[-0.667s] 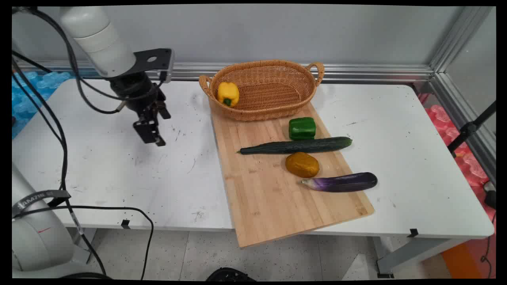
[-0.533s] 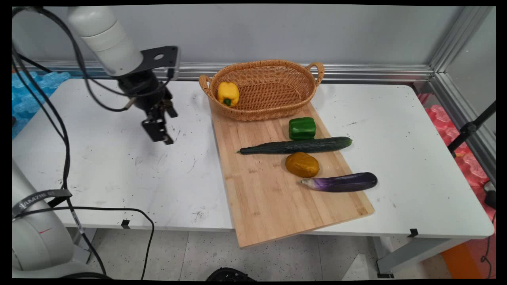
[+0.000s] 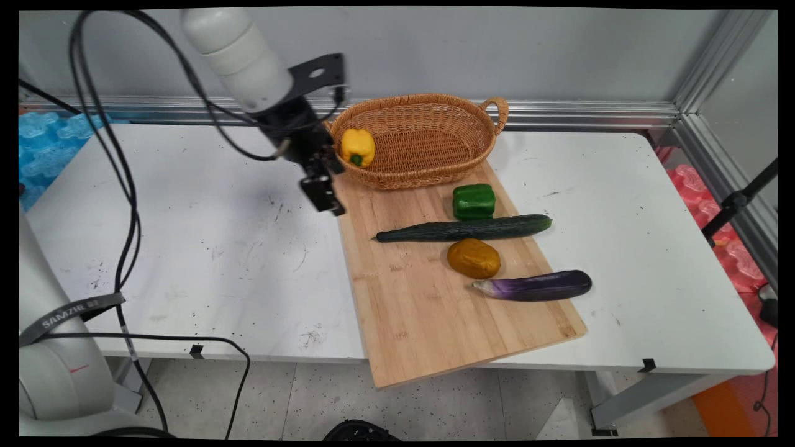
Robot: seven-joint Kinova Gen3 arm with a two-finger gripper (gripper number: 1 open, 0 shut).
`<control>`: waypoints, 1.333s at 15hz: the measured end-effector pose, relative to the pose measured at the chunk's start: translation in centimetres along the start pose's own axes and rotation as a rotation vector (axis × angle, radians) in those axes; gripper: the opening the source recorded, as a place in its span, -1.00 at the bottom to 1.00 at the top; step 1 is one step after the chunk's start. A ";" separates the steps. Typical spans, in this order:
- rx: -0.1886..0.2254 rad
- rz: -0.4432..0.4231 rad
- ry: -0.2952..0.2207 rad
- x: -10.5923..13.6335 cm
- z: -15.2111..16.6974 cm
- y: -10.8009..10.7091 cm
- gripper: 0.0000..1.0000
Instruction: Pick up the cucumber from the cutting board
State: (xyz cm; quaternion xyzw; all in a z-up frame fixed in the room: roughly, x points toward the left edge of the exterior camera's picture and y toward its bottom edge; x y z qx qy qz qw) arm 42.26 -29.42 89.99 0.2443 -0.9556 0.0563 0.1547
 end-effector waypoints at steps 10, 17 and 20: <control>0.000 0.010 0.136 5.8 5.8 1.0 1.00; -0.005 0.045 0.164 6.7 9.8 1.1 1.00; -0.008 0.065 0.171 6.8 11.5 0.9 1.00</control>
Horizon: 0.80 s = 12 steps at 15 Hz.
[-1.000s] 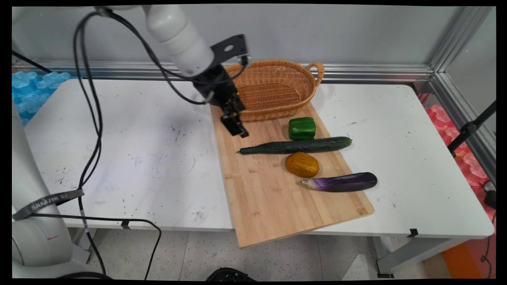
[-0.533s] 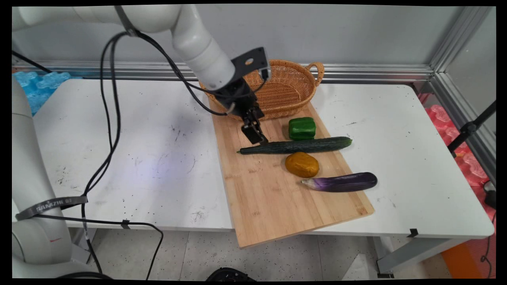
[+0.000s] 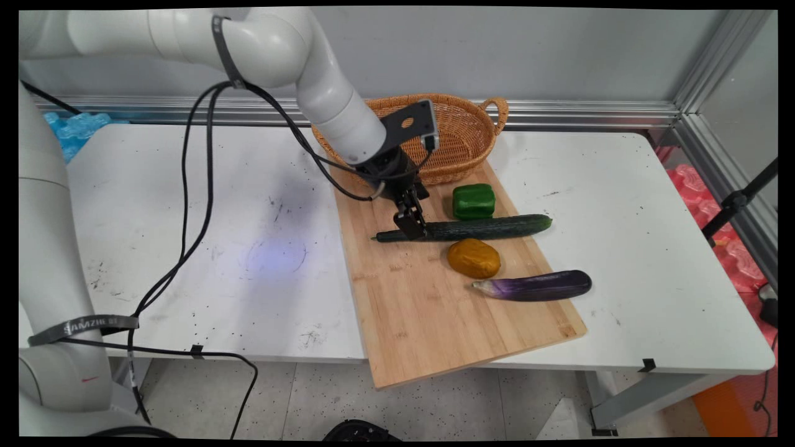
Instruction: Pick up the cucumber from the cutting board
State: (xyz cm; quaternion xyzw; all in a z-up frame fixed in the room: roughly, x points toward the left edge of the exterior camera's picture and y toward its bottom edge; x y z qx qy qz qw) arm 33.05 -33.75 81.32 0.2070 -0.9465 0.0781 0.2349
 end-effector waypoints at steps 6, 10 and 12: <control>-0.006 0.021 0.009 -0.3 2.2 -0.2 1.00; -0.005 0.020 0.015 -0.6 3.4 -0.5 1.00; -0.005 0.015 0.018 -0.7 3.9 -0.6 1.00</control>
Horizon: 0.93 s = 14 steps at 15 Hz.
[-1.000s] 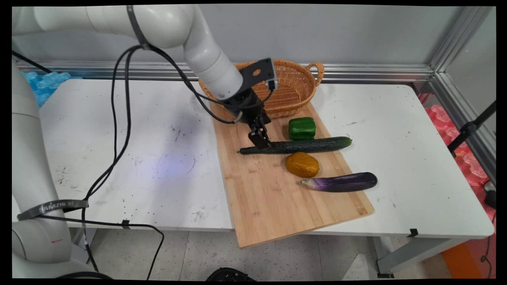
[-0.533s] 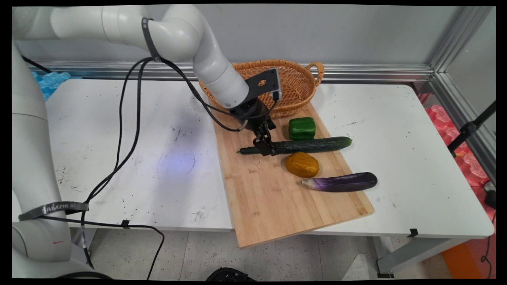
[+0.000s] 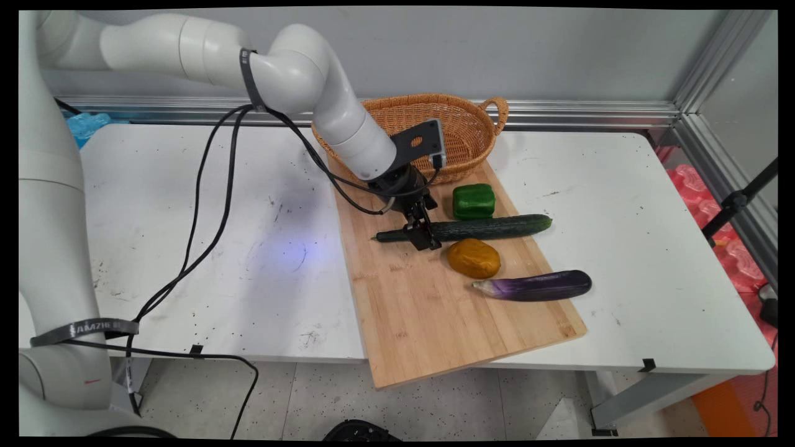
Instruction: Pick up the cucumber from the cutting board, then place the picked object in the vegetable basket
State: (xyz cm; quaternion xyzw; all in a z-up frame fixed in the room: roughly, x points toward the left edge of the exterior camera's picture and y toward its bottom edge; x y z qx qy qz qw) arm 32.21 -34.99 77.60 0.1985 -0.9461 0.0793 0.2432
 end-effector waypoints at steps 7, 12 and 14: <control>-0.013 -0.018 0.009 -0.1 1.0 0.1 -1.00; -0.022 -0.033 0.011 -0.2 0.9 0.3 -1.00; -0.023 -0.040 0.012 -0.1 0.6 0.3 -1.00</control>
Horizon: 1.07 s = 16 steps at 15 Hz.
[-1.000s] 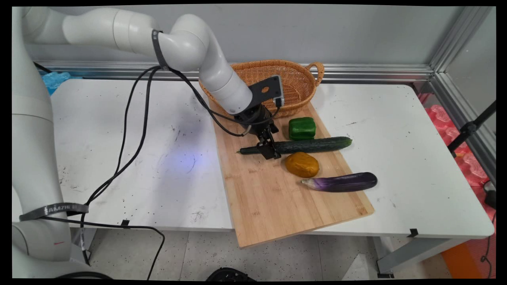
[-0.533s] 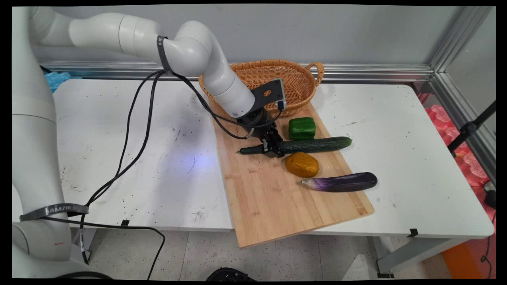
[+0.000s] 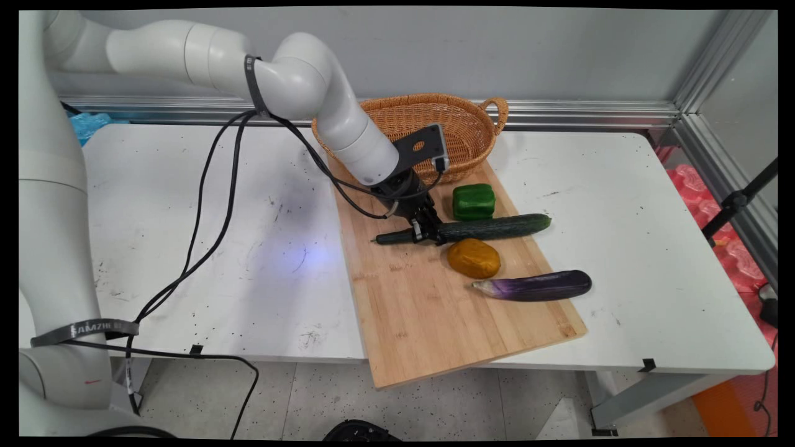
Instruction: Place the picked object in the vegetable basket
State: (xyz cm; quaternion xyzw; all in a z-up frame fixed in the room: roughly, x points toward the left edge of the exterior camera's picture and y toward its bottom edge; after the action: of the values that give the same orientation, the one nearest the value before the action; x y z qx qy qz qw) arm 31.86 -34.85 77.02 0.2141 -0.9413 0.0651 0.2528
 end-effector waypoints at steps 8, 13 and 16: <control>-0.011 0.002 0.046 3.8 -4.8 -1.4 -1.00; 0.024 0.027 0.060 5.3 -7.9 -4.4 -1.00; 0.062 0.033 0.063 5.6 -8.9 -6.6 -1.00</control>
State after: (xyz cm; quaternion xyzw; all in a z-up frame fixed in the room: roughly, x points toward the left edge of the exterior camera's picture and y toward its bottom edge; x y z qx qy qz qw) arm 34.39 -40.78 87.61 0.2041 -0.9338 0.1049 0.2744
